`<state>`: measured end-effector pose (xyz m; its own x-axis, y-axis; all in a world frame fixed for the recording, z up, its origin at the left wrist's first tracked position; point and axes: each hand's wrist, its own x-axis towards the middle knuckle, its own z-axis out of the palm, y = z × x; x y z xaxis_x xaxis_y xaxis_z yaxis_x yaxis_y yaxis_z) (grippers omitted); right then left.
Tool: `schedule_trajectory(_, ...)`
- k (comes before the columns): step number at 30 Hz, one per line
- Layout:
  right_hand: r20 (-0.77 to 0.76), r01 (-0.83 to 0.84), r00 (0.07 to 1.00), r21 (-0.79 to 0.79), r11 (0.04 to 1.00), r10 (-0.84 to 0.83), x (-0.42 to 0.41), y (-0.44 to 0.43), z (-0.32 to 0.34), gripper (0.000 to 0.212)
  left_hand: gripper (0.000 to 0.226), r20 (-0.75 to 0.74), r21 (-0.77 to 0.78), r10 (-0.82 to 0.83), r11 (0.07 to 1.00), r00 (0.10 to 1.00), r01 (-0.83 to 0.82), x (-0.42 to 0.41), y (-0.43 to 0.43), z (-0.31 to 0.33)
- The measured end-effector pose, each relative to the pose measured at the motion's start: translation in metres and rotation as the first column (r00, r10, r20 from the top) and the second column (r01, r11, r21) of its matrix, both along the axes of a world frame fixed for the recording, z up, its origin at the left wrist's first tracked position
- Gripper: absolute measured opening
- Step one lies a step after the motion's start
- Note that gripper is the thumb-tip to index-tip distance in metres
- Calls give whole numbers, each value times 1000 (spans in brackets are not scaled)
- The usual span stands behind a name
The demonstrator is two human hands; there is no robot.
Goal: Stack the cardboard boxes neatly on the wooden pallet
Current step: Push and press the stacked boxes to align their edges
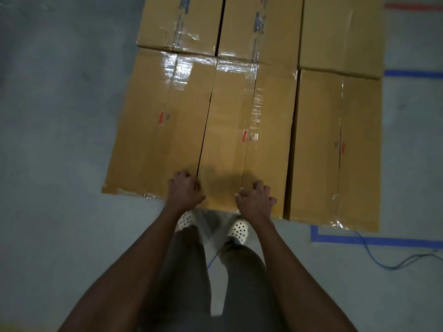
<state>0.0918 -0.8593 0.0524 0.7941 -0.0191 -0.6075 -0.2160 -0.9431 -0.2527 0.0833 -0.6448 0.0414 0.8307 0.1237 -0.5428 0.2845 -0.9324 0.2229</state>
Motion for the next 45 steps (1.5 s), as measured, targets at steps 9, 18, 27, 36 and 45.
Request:
schedule_trajectory(9, 474, 165, 861, 77, 983, -182, 12, 22, -43, 23, 57, 377, -42, -26, 998, 926, 45, 181, -19, -61)
schedule_trajectory(18, 628, 168, 750, 125, 978, -209, 148, 64, -84, 34, 64, 491, 106, -118, 991, 863, 75, 261, 7, -111)
schedule_trajectory(27, 506, 130, 848, 86, 988, -156, 217, 57, -78, 46, 61, 448, 146, -131, 987, 884, 73, 259, 1, -103)
schedule_trajectory(36, 619, 429, 695, 49, 902, -365, 196, -87, -78, 43, 64, 547, -22, -215, 962, 809, 271, 218, -151, -59)
schedule_trajectory(45, 495, 694, 686, -225, 684, -534, 175, -257, -71, 68, 68, 341, -57, -330, 927, 880, 370, 175, -272, -83)
